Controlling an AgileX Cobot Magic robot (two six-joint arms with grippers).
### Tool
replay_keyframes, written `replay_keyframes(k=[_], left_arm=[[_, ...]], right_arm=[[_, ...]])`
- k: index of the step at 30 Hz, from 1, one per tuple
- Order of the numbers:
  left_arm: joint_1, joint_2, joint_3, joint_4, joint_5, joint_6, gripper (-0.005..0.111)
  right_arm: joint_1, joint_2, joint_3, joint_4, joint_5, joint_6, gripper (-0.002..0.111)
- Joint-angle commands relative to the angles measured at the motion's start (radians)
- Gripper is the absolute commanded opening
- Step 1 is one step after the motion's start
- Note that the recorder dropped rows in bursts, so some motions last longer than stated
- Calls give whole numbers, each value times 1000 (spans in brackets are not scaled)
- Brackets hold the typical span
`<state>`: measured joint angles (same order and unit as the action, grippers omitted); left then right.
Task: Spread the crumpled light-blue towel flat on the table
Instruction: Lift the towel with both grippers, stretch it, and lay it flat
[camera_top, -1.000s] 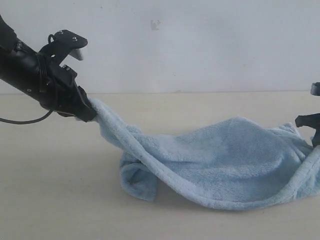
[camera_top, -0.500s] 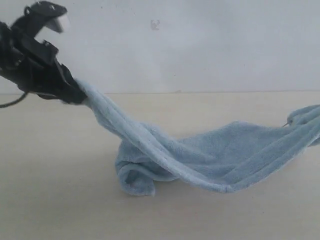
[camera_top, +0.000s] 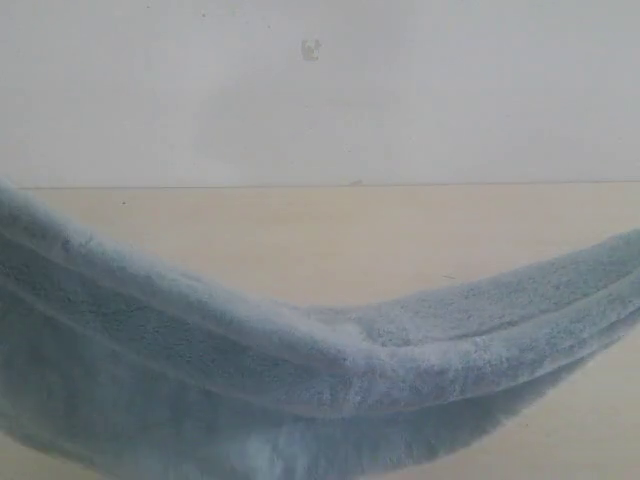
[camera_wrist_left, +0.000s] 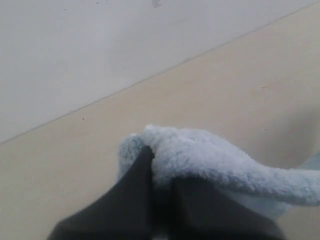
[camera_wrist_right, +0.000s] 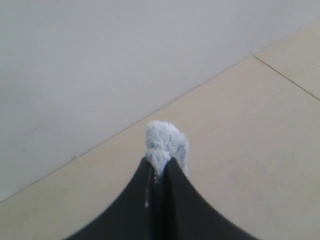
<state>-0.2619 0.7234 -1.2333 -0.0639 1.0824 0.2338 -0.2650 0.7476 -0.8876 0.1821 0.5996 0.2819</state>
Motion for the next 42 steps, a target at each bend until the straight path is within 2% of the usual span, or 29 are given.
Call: replay_keyframes(k=[1,7,9,12,16,19,23,28,32,39,42], left_arm=[[2,-48,2,-3,101,-21,4],[2,-113,2,39,139,-29,4],[2,-134,2,64,139,-56,4],[2,-145,15,92,139,-84,4],[2,-117,121,197,129,-157,4],[2,-57,225,241,68,-173,4],[2,70,342,248,-100,-173,4],[2,301,365,339,-293,-213,4],[58,526,322,484,-456,-382,4],[215,867,143,491,-645,-423,4],[250,983,54,491,-718,-428,13]], right_arm=[[-2,-124,-3,-114,96,106,0],[61,-315,-8,-482,194,289,0],[77,-376,-11,-575,215,292,0],[123,-406,-13,-606,258,261,0],[194,-325,-9,-600,321,205,0],[243,-204,-9,-608,319,203,0],[278,33,-9,-606,269,170,0],[274,345,-22,-612,75,152,0],[274,597,-118,-613,-36,145,0],[274,1019,-457,-637,-69,125,0],[274,1162,-613,-635,-59,117,0]])
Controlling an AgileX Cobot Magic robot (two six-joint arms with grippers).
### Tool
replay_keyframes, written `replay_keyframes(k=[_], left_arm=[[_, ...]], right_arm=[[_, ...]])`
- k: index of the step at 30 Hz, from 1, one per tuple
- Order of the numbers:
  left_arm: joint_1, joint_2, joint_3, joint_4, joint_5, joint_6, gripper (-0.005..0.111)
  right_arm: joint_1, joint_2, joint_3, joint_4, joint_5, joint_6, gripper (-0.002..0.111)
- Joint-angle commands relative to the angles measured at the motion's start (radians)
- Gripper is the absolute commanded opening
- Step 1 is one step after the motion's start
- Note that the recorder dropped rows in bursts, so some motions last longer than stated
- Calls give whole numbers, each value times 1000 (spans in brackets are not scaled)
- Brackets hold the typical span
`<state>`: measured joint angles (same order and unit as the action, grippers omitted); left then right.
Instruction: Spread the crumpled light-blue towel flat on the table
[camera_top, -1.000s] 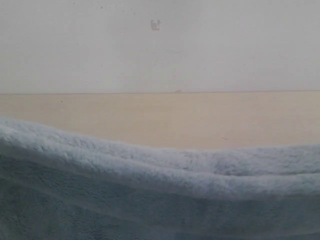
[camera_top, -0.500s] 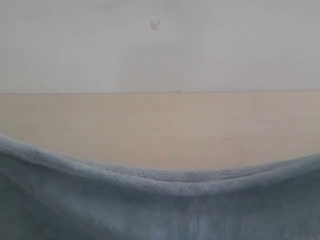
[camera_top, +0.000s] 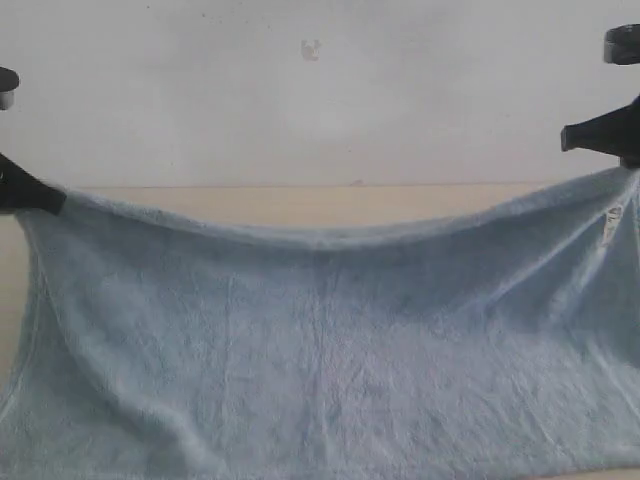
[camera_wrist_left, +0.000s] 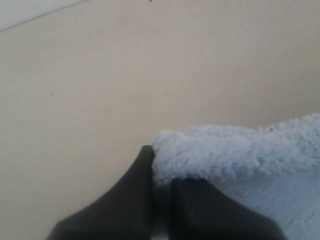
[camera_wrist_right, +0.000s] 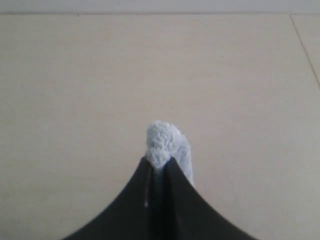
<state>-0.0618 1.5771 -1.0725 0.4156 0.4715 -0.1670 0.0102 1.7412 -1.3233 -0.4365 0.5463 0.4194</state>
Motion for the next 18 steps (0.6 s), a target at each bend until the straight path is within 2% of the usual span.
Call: replay_keyframes(k=[1,5,7,8,12,13,16,18], left_arm=[[57,155,-127,11,-135,-27,20],[65,248,-211,11,-231,-42,55],[65,277,-247,11,-242,-86,67],[65,281,-266,11,-242,-113,70],[69,265,-307,18,-230,-140,68],[73,249,-307,23,-227,-140,68],[87,204,-305,24,-174,-140,66],[95,171,-305,24,-97,-140,64]], right_arm=[[-1,205,-227,-6,-5,-30,0],[-1,338,-383,48,-5,-106,1],[-1,381,-455,70,-3,-108,12],[-1,393,-483,75,-3,-108,20],[-1,403,-535,75,-14,-130,74],[-1,396,-537,71,-12,-130,79],[-8,378,-537,57,28,-130,70],[-21,365,-537,57,91,-143,59]])
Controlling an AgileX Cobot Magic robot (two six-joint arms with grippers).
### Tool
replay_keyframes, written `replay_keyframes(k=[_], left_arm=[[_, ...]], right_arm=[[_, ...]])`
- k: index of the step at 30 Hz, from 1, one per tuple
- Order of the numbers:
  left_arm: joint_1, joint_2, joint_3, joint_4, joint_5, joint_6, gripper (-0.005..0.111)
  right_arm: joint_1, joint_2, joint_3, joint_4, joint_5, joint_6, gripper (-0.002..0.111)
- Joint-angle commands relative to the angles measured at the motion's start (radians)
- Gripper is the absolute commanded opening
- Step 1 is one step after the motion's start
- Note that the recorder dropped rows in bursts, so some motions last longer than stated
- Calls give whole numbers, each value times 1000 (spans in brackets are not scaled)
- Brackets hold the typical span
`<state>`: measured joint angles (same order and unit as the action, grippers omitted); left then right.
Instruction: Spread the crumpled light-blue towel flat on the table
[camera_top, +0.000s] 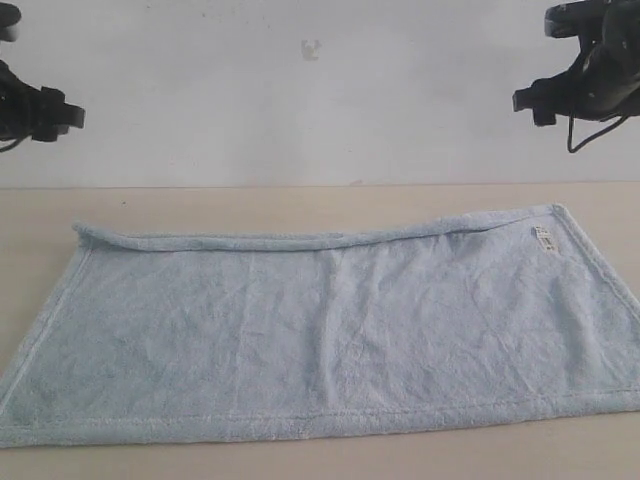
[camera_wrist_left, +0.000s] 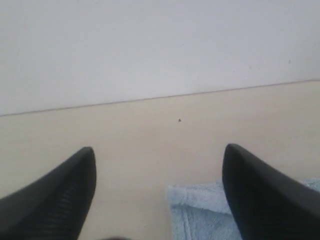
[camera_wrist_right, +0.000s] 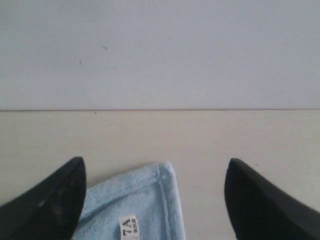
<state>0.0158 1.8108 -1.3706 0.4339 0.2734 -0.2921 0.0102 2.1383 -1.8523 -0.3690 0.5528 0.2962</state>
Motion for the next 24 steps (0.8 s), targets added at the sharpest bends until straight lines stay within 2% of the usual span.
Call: replay_keyframes(k=[1,4,6,7,12,19,24], left_arm=[[21,-79,-1,4,141,-15,64],[19,-119,47,-26,213,17,64],[19,-146,105,-96,228,66,63],[19,-160,138,-140,228,102,61],[19,-209,293,-401,213,349,43],[10,-265,366,-780,292,792,5],[6,-289,366,-912,411,823,4]], right_arm=[[-24,-32,-8,-7,118,-31,54],[-30,-39,-6,-3,253,-117,28],[-30,-57,26,17,306,-167,5],[-30,-74,58,35,308,-178,0],[-30,-178,254,114,243,-228,0],[-30,-310,545,118,165,-239,0],[-30,-395,694,181,83,-235,0]])
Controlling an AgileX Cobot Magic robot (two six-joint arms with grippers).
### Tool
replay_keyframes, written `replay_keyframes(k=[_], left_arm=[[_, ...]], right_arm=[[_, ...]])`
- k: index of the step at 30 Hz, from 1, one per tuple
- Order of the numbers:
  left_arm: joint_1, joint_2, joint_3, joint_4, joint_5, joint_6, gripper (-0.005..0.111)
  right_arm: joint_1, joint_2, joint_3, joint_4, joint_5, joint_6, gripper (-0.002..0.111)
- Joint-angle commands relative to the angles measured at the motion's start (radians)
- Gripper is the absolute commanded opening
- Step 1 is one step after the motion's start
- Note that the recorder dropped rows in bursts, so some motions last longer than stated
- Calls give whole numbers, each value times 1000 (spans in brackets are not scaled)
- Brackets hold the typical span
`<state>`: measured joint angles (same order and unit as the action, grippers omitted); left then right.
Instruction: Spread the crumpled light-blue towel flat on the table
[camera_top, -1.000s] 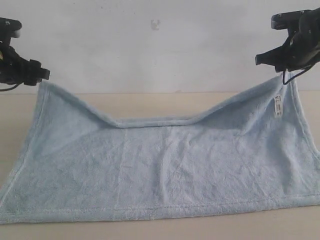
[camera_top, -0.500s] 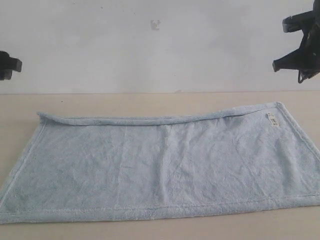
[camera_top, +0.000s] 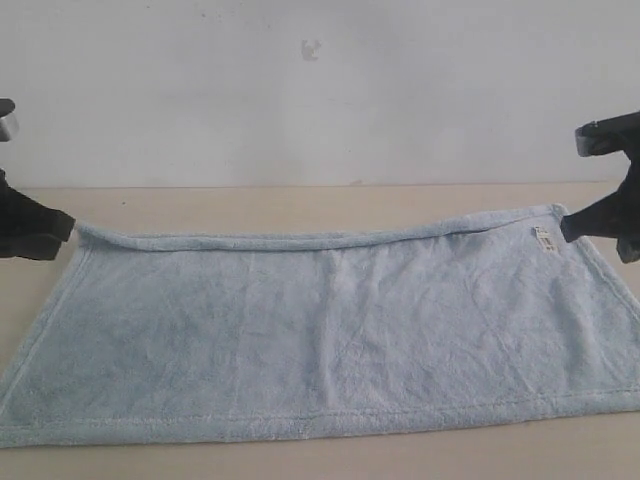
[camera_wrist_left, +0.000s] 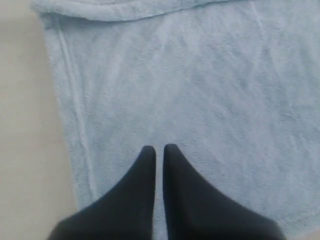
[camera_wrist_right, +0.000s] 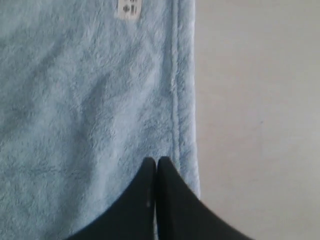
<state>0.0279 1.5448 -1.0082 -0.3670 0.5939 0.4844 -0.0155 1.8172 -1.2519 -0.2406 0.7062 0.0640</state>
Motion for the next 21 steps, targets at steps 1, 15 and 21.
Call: replay_keyframes(k=[1,15,21], left_arm=[[-6,-27,8,-129,117,47,4],[-6,-33,232,-233,75,80,4],[-6,-56,267,-253,-17,97,4]], right_arm=[[-4,-97,120,75,-97,-3,0],[-4,-239,315,232,-188,-77,0],[-4,-239,315,246,-213,-77,0]])
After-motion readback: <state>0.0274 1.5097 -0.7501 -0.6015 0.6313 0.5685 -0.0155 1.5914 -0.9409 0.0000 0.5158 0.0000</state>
